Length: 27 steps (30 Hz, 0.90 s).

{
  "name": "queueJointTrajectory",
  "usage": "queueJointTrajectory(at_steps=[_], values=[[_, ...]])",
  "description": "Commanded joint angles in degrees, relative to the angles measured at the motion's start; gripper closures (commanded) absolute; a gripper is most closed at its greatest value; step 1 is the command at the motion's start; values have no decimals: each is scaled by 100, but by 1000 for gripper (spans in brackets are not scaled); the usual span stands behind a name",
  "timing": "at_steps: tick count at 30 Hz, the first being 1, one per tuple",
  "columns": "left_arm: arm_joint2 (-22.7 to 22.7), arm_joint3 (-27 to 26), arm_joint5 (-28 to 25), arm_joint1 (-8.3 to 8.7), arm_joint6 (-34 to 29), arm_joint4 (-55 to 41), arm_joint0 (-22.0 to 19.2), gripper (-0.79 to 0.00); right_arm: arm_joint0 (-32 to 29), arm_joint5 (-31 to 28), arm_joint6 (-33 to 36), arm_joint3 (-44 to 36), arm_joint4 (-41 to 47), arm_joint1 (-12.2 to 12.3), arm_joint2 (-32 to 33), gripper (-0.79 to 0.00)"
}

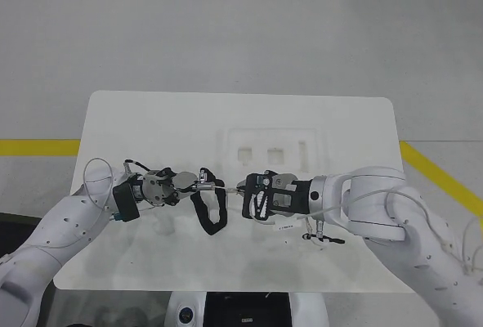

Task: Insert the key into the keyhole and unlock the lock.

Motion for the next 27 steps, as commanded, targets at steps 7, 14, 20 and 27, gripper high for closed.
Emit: queueJointTrajectory(at_steps=[7,14,20,27], values=[[29,-29,0,-15,0,42,-24,0,143,-10,-38,38,22,-23,-115,0],[99,-2,-28,-42,-28,86,-91,0,315,47,107,33,68,-50,-251,0],[140,-2,-125,-47,-125,201,-162,0,480,86,274,73,137,-80,-403,0],[144,-45,-225,-34,-225,327,-217,0,732,83,639,159,416,-106,-540,0]])
